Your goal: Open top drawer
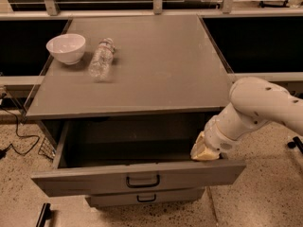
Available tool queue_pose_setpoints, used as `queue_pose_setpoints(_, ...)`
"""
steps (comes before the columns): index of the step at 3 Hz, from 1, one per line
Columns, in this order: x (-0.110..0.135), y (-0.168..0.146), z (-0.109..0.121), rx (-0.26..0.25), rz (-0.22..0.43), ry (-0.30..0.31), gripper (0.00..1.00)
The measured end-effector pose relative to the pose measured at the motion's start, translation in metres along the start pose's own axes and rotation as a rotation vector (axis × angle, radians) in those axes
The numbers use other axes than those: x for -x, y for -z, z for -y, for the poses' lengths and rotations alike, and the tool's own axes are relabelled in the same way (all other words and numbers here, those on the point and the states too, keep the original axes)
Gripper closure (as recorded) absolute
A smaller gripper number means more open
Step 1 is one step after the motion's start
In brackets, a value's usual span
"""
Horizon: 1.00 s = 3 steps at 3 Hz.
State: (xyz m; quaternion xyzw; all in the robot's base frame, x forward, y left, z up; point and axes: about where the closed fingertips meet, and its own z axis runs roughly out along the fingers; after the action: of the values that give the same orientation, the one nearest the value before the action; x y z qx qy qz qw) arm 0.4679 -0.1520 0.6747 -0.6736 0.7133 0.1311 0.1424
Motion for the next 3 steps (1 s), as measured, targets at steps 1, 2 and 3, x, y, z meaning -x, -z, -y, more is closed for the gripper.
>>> queue_pose_setpoints(1, 0.0004, -0.0002, 0.0005, -0.004, 0.001, 0.000, 0.00)
queue_pose_setpoints(2, 0.0027, -0.0018, 0.0023, -0.009, 0.006, 0.002, 0.03)
queue_pose_setpoints(3, 0.0071, -0.0049, 0.0053, -0.016, 0.016, 0.008, 0.26)
